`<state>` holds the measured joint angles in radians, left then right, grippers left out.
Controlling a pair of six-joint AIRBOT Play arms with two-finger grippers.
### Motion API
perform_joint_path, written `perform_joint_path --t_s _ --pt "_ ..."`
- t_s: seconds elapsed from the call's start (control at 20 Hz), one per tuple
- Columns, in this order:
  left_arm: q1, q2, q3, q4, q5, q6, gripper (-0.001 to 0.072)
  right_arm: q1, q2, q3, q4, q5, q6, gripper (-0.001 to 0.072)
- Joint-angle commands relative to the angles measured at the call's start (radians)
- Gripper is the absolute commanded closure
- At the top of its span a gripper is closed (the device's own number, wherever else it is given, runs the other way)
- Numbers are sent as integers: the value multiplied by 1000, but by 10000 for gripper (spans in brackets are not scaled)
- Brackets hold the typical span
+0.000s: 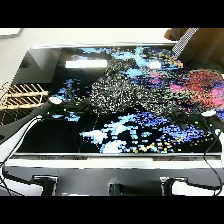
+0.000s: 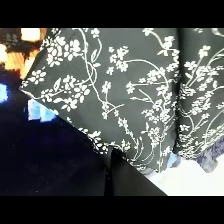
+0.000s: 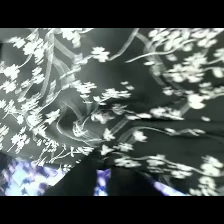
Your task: Fold the clothes and pants, and hang the long-sleeved shirts on hangers.
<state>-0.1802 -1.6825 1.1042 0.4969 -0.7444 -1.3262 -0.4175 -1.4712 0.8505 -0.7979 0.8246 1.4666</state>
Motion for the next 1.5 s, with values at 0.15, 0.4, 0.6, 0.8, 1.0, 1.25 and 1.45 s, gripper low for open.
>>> perform_joint_path --t_s 0.15,0.4,0.6,0.8,1.0,1.25,1.45 --pt "39 116 53 134 0 -26 693 -1 111 49 115 -2 -61 689" --pt "114 362 278 393 -71 -167 693 -1 342 414 105 91 -58 689" --pt "138 610 461 549 -75 -220 693 -1 529 793 -170 17 66 688" --pt "138 877 499 803 -85 -466 692 -1 703 1003 -623 15 310 688" --pt "138 1052 497 858 -136 -536 692 -1 837 1020 -700 21 357 688" --pt "137 1103 497 857 -197 -541 692 -1 861 1020 -681 -17 370 688" --pt "137 974 497 849 -193 -526 691 -1 718 1020 -568 1 404 687"
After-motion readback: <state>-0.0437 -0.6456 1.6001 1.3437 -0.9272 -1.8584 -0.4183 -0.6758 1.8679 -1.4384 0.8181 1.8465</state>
